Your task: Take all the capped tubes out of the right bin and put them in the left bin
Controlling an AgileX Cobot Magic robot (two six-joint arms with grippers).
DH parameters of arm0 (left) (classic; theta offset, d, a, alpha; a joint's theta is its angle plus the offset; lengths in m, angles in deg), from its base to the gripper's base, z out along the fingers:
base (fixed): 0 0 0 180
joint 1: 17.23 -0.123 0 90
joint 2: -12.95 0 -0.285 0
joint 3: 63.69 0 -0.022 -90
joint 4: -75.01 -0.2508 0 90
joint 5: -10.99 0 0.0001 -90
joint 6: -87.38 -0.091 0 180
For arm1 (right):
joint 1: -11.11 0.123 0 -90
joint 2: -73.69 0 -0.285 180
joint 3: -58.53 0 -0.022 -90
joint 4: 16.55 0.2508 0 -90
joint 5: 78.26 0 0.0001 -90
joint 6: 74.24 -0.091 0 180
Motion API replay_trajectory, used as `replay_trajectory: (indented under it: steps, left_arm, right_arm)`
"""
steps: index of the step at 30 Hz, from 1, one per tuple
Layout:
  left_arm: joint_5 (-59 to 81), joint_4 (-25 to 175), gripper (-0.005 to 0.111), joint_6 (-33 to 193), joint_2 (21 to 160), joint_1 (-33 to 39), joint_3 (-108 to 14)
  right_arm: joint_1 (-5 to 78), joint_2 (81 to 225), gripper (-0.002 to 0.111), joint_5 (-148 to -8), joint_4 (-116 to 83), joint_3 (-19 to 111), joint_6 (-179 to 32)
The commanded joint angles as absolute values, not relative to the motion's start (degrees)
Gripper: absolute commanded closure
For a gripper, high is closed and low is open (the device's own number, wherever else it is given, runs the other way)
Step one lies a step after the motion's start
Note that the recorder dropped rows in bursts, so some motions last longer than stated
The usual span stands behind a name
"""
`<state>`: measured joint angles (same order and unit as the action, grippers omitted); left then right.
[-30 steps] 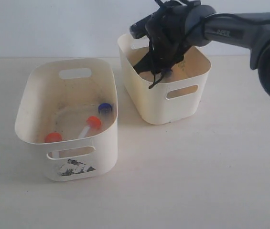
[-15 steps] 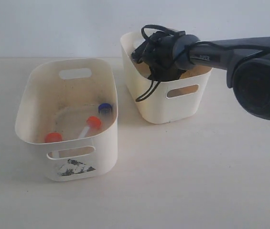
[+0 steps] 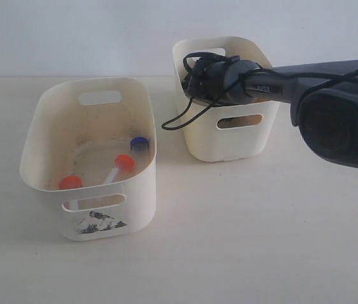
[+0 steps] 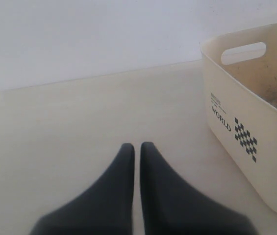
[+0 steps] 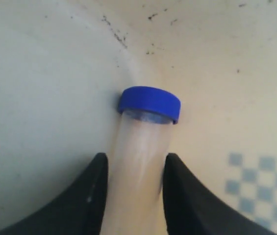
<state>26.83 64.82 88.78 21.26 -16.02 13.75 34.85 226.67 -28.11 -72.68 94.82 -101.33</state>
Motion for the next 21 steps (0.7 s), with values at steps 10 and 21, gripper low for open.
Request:
replay_trajectory:
  steps: [10,21]
  left_arm:
    - [25.94,64.89,0.102,89.44,21.15,-16.09,13.52]
    - [25.94,64.89,0.102,89.44,21.15,-16.09,13.52]
  right_arm:
    - [33.96,226.53,0.108,-21.64,-76.62,93.95,-102.36]
    - [33.96,220.79,0.108,-24.45,-77.19,93.95,-105.22]
